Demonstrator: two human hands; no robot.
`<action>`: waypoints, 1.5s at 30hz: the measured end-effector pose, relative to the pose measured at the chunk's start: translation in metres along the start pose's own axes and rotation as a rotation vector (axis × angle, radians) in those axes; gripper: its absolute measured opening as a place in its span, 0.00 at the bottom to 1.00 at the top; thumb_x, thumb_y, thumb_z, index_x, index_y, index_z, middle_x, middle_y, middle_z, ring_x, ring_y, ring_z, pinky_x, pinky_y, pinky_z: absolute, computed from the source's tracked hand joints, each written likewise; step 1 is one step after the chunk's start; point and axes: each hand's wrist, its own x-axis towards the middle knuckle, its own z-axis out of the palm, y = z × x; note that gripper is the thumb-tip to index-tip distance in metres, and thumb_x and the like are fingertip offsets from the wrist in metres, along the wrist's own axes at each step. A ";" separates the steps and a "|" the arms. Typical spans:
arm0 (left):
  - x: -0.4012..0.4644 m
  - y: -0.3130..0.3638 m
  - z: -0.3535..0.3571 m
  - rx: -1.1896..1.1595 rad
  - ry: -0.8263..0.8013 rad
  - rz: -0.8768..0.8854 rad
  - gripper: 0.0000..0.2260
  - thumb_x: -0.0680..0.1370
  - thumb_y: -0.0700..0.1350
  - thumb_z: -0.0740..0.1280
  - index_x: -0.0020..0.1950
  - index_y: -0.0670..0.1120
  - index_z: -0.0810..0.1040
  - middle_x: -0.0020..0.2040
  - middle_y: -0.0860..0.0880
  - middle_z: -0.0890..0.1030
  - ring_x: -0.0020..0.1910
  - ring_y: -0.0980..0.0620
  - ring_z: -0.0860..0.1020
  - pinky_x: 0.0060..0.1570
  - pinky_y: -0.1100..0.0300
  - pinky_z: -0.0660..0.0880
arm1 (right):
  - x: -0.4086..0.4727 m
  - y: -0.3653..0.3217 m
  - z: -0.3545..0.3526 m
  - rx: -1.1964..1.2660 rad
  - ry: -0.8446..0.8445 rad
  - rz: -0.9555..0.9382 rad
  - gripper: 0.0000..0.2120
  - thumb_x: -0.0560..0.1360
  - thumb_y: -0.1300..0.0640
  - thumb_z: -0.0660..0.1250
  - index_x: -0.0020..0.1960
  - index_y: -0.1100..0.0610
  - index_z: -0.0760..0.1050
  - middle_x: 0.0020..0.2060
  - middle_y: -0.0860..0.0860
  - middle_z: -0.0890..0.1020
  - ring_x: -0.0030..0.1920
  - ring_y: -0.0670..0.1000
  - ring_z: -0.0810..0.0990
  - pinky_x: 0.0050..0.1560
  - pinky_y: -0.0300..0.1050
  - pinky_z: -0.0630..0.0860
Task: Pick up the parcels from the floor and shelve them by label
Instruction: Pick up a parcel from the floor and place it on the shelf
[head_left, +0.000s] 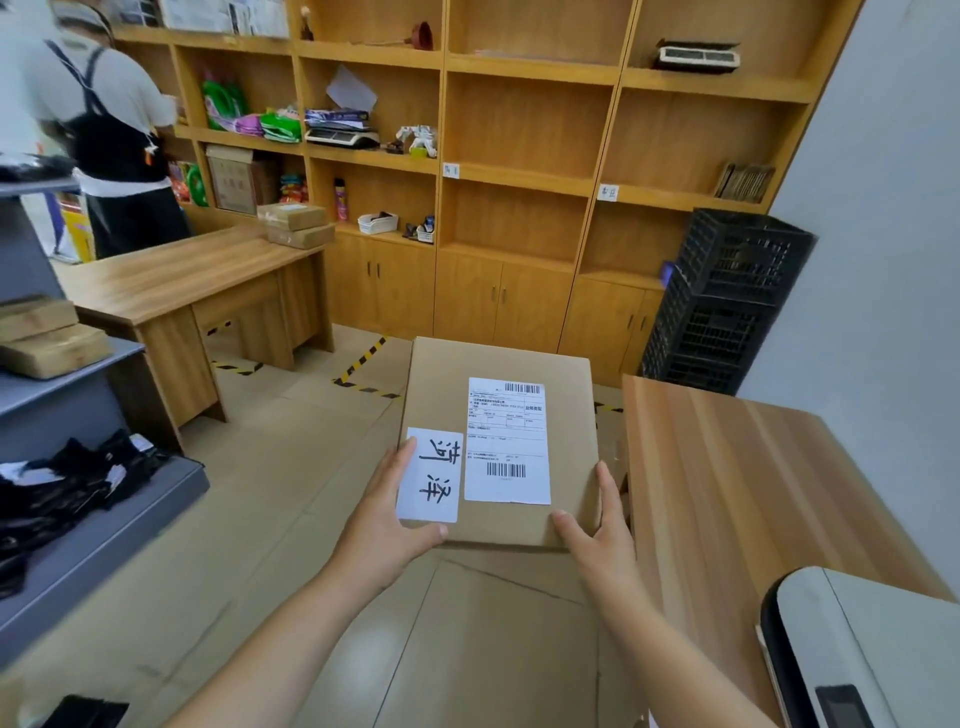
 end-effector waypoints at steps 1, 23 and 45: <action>0.011 0.000 0.000 0.012 0.005 0.002 0.43 0.65 0.39 0.74 0.71 0.64 0.56 0.72 0.62 0.57 0.69 0.60 0.61 0.62 0.64 0.67 | 0.010 -0.001 0.001 0.000 -0.005 -0.015 0.36 0.75 0.61 0.67 0.76 0.47 0.51 0.67 0.38 0.62 0.66 0.36 0.58 0.68 0.39 0.57; 0.437 -0.061 -0.057 -0.064 -0.071 0.047 0.43 0.63 0.41 0.76 0.68 0.68 0.59 0.75 0.61 0.55 0.72 0.57 0.61 0.66 0.51 0.69 | 0.399 -0.028 0.135 -0.020 0.078 0.004 0.34 0.75 0.62 0.66 0.74 0.44 0.55 0.71 0.46 0.65 0.69 0.51 0.67 0.69 0.55 0.68; 0.843 -0.080 -0.005 0.032 -0.051 0.057 0.42 0.64 0.41 0.76 0.71 0.60 0.59 0.74 0.52 0.59 0.71 0.52 0.61 0.61 0.49 0.73 | 0.807 -0.019 0.170 -0.005 0.059 -0.017 0.34 0.75 0.62 0.65 0.74 0.44 0.54 0.74 0.43 0.60 0.73 0.47 0.58 0.74 0.51 0.57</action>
